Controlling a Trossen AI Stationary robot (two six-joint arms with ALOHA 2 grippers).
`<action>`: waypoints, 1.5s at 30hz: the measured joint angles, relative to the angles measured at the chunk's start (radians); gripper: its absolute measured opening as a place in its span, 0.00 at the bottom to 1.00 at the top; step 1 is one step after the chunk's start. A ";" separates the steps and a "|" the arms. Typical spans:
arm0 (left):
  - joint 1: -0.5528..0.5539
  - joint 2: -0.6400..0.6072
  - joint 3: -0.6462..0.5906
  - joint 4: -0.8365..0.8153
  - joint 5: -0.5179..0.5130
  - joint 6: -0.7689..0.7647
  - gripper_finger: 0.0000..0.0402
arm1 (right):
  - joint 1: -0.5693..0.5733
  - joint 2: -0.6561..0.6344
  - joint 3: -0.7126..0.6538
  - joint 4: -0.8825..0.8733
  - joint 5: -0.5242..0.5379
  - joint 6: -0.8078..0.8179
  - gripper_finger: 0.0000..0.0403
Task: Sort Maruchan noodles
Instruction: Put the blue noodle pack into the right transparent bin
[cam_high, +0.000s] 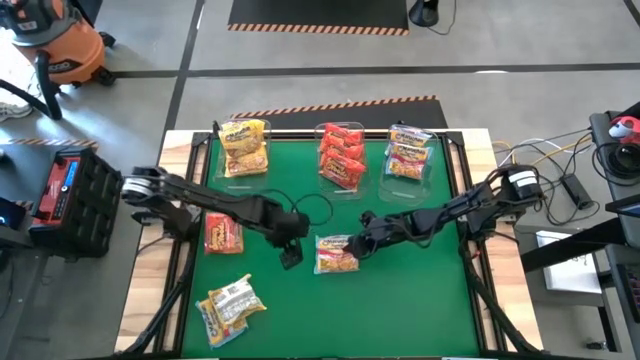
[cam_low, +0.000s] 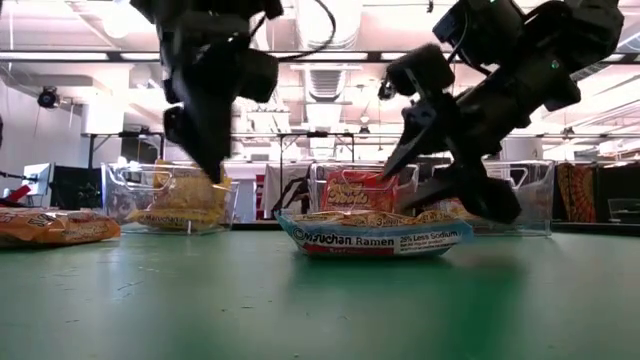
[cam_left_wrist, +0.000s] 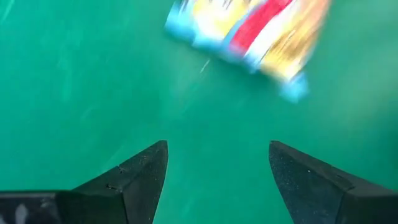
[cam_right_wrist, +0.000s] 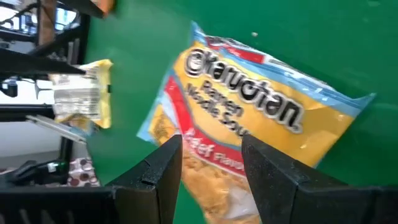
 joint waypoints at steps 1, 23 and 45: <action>0.008 -0.029 -0.037 0.082 0.012 -0.016 0.65 | 0.000 -0.009 0.000 0.001 0.000 0.000 0.38; 0.017 -0.061 -0.384 0.935 0.006 -0.441 0.65 | 0.057 0.009 0.000 -0.023 -0.001 0.049 0.38; -0.039 -0.061 -0.464 0.927 -0.215 -0.809 0.65 | 0.009 0.010 0.000 -0.025 0.002 -0.121 0.38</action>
